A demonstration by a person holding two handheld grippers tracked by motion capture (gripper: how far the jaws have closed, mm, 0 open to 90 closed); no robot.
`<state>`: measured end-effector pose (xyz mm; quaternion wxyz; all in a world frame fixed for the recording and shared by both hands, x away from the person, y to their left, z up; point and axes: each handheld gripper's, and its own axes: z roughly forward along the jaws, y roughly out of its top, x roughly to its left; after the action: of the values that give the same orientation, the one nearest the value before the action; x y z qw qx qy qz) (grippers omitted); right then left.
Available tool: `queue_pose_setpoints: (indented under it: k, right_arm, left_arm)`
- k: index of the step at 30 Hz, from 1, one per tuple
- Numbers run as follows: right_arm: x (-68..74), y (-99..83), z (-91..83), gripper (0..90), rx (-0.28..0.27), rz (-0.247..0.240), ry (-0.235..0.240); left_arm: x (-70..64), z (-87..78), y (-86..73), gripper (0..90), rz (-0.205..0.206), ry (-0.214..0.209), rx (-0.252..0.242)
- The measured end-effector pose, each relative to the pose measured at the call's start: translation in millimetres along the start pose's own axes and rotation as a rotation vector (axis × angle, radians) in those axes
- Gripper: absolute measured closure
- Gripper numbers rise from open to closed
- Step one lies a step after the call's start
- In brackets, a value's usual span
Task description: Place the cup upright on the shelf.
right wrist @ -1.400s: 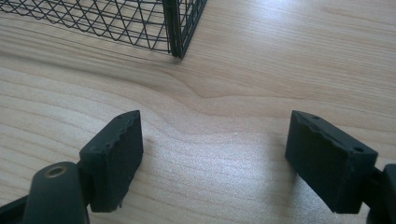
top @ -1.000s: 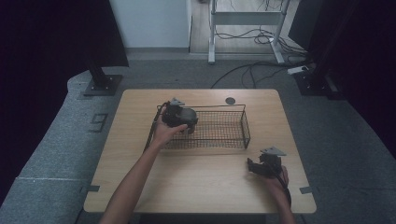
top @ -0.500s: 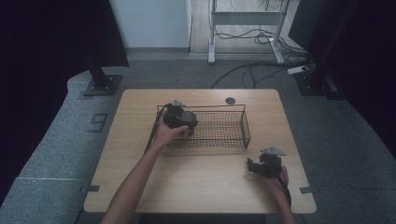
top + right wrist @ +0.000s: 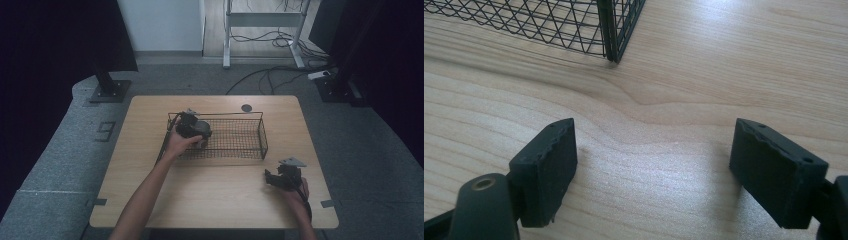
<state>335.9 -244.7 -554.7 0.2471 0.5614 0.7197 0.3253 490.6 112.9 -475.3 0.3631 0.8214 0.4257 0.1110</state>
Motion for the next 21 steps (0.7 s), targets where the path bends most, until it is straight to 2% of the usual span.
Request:
queue_pose_setpoints:
  k: [6,14,21]
  right_arm:
    - [0.0,0.0,0.0,18.8,0.000,0.000,0.000]
    - [0.0,0.0,0.0,18.8,0.000,0.000,0.000]
    - [0.0,0.0,0.0,18.8,0.000,0.000,0.000]
  left_arm:
    - [-0.2,4.9,-2.8,13.7,0.001,-0.001,0.042]
    - [0.9,6.4,-2.9,13.5,-0.002,0.009,0.073]
    - [0.7,4.1,-1.4,12.6,-0.005,0.012,0.068]
